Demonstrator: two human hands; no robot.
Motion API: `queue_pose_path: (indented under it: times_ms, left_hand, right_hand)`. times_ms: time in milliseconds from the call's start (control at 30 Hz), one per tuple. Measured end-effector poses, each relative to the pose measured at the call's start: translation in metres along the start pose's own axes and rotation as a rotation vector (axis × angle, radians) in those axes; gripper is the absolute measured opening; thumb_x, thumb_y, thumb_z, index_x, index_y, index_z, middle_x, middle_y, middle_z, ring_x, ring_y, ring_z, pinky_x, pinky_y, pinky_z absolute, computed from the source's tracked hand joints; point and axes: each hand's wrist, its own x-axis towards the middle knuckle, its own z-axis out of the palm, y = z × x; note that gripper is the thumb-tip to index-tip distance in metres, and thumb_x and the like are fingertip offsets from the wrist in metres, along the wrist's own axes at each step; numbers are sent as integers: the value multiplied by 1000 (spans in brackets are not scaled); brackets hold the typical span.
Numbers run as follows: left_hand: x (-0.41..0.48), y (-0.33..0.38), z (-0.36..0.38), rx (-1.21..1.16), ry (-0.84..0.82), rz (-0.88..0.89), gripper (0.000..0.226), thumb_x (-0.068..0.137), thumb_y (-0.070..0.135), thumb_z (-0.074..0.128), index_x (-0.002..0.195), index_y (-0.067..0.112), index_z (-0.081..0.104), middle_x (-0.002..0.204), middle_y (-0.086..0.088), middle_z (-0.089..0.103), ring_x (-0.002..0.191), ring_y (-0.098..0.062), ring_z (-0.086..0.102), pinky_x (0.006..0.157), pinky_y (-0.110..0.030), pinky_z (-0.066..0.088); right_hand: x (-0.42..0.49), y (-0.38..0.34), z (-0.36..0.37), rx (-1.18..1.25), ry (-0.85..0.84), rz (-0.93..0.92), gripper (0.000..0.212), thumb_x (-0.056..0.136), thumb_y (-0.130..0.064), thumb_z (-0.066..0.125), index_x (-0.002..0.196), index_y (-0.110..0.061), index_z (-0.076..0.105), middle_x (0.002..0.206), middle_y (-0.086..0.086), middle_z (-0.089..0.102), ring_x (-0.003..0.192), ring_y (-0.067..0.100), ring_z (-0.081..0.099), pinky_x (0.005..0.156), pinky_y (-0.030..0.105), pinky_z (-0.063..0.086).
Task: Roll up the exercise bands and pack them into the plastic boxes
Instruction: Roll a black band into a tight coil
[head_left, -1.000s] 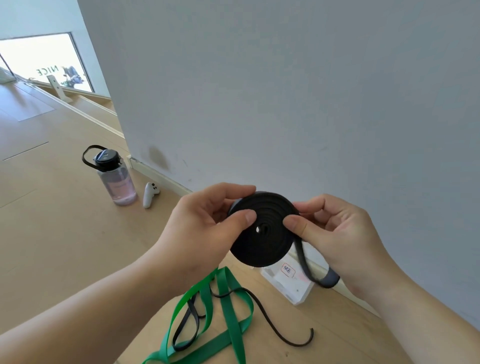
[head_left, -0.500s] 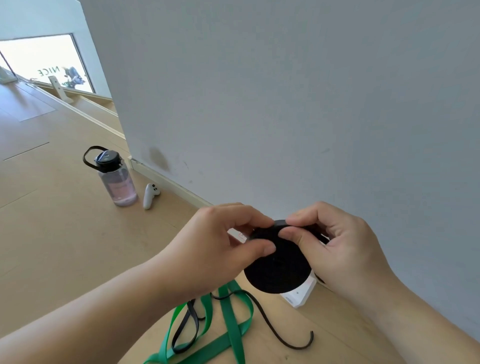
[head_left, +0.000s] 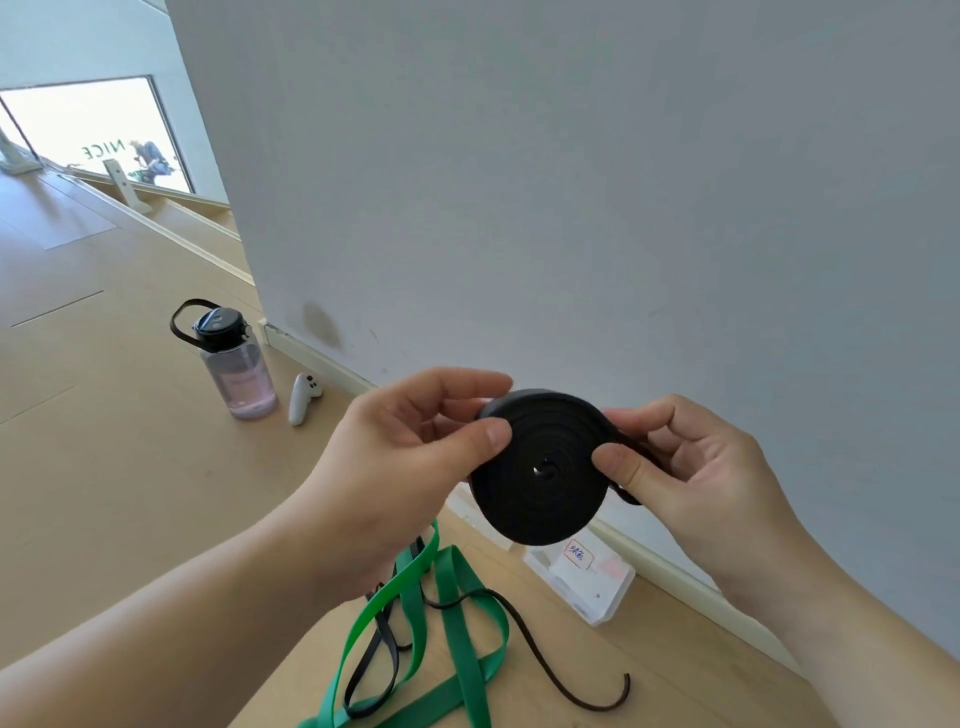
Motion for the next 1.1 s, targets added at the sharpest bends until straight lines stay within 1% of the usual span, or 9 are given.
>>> queue_pose_path:
  times_ms: [100, 167, 267, 467, 667, 800, 900, 967, 1100]
  left_hand:
    - [-3, 0, 2, -21, 3, -19, 28, 90, 1, 73, 108, 22, 78, 102, -12, 78, 99, -32, 75, 92, -44, 62]
    - [-4, -2, 2, 91, -71, -46, 27, 90, 4, 74, 107, 26, 75, 100, -6, 79, 98, -27, 75, 89, -43, 62]
    - [-2, -5, 0, 308, -100, -44, 20, 85, 16, 82, 97, 29, 73, 97, 5, 78, 92, -14, 76, 90, -42, 61]
    - [-7, -4, 7, 436, -219, 40, 34, 86, 17, 81, 107, 41, 71, 96, 13, 77, 94, -7, 73, 83, -35, 63]
    - [-5, -1, 6, 301, -170, 23, 29, 84, 19, 82, 101, 43, 78, 94, 5, 78, 95, -11, 73, 90, -39, 62]
    - [-5, -4, 5, 126, -92, 39, 28, 84, 12, 82, 101, 33, 81, 98, -9, 78, 99, -34, 72, 92, -51, 60]
    - [-6, -7, 7, 53, -37, 50, 27, 84, 9, 79, 103, 30, 81, 98, -11, 77, 98, -37, 72, 90, -51, 61]
    - [-6, -9, 8, 86, -37, 57, 28, 85, 11, 79, 104, 31, 80, 97, -7, 78, 97, -32, 73, 87, -42, 62]
    - [-5, -12, 6, 329, -97, 83, 27, 89, 17, 78, 105, 37, 72, 99, 9, 77, 96, -9, 74, 82, -32, 63]
  right_hand:
    - [-1, 2, 3, 99, 13, 11, 16, 87, -1, 73, 96, -14, 72, 82, 2, 80, 67, 8, 72, 61, 15, 54]
    - [-2, 1, 3, 73, 44, -12, 17, 88, 0, 73, 92, -17, 74, 84, 2, 80, 72, 10, 75, 64, 17, 56]
    - [-3, 3, 1, -152, 26, -92, 23, 90, -3, 74, 90, -26, 77, 89, -10, 80, 87, 8, 75, 77, 19, 59]
    - [-12, -1, 9, -369, -112, -247, 26, 92, -7, 72, 94, -32, 78, 92, -15, 76, 95, 8, 70, 77, 12, 52]
    - [-5, -1, 2, -49, -48, -100, 9, 81, -29, 73, 89, -27, 76, 88, 4, 78, 86, 19, 76, 77, 37, 63]
    - [-3, -1, -1, 126, -44, -49, 21, 75, -24, 74, 96, -23, 78, 94, 7, 79, 92, 21, 76, 79, 28, 61]
    - [-5, -2, 3, 137, -44, -48, 27, 83, -4, 74, 106, -17, 73, 92, 3, 79, 87, 14, 76, 79, 22, 60]
    - [-5, -3, 4, 69, -15, -62, 25, 89, 2, 71, 106, -16, 70, 91, 1, 80, 84, 13, 77, 78, 21, 60]
    - [-8, -2, 5, -90, 7, -82, 18, 90, -6, 74, 100, -21, 73, 90, -10, 80, 84, 8, 76, 75, 17, 58]
